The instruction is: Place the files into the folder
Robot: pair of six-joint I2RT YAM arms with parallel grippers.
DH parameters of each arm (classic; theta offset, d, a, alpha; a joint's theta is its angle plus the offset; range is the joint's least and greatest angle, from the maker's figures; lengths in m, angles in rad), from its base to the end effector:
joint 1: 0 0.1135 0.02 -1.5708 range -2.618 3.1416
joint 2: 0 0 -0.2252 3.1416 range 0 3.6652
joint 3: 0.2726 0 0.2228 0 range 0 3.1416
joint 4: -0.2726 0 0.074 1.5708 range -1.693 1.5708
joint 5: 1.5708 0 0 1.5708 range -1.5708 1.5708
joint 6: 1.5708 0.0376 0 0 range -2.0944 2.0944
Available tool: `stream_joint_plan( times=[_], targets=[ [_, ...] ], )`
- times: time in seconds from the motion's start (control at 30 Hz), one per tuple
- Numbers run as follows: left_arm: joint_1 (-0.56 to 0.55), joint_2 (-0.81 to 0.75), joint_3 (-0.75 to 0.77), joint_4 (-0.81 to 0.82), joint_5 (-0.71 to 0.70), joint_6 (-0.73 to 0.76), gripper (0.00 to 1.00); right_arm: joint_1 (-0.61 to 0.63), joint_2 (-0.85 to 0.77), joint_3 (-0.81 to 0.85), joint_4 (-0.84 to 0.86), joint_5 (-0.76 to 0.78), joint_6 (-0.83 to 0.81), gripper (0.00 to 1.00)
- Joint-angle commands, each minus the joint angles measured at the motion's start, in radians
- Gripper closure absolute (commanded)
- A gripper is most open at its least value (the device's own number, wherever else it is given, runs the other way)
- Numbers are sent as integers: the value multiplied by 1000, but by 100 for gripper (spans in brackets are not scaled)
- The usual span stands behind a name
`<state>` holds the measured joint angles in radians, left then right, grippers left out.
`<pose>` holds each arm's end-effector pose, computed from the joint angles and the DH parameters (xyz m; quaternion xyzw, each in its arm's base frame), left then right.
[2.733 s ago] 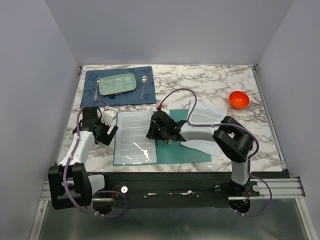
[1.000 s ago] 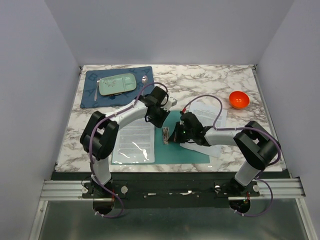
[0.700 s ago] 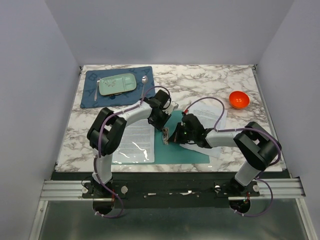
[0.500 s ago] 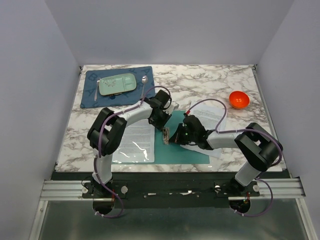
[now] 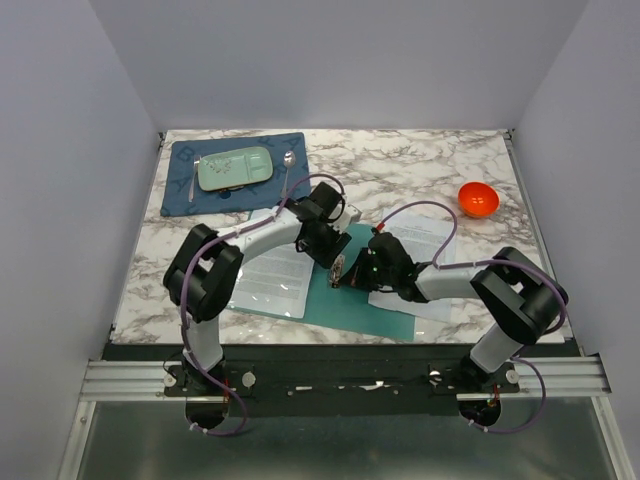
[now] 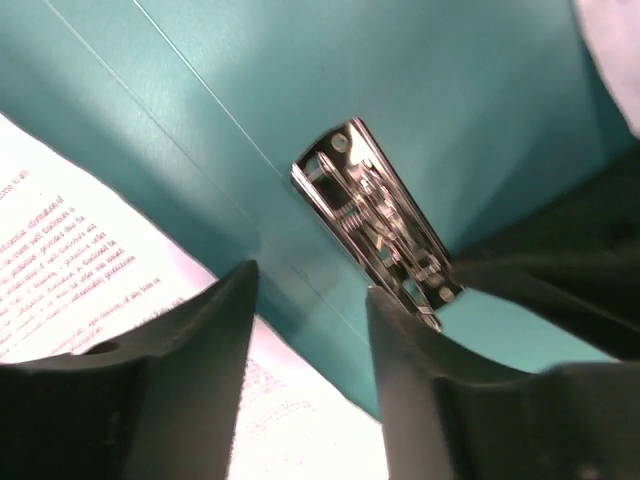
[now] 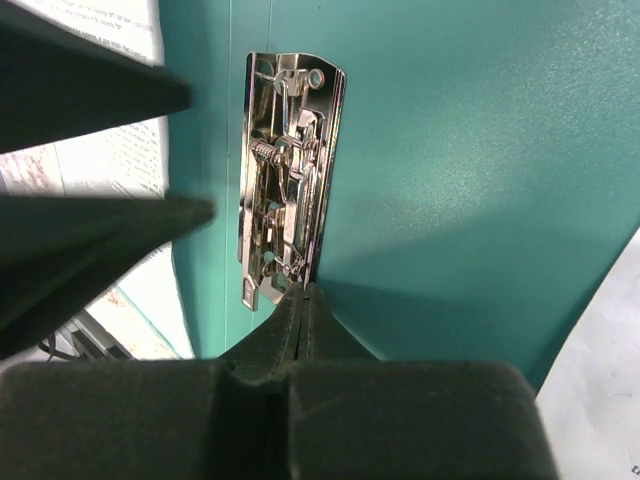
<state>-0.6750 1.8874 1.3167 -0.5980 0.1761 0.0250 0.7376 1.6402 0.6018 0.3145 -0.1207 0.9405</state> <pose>0.2664 -0.2217 0.1599 0.3512 0.9109 -0.1452 0.1610 0.2039 0.1914 0.1100 0.0675 0.9078 0.3419 0.2331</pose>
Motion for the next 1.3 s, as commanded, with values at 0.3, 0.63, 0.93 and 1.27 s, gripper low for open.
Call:
stream_joint_plan(
  times=[0.3, 0.63, 0.93, 1.27],
  targets=[
    [-3, -172, -128, -11, 112, -14, 37, 0, 67, -51, -121, 105, 12, 100],
    [-5, -140, -165, 41, 161, -54, 58, 0, 64, -71, -107, 112, 27, 100],
    [-6, -113, -162, 67, 184, -66, 62, 0, 67, -77, -98, 110, 34, 99],
    [-18, -88, -163, 86, 172, -71, 64, 0, 66, -77, -98, 110, 34, 100]
  ],
)
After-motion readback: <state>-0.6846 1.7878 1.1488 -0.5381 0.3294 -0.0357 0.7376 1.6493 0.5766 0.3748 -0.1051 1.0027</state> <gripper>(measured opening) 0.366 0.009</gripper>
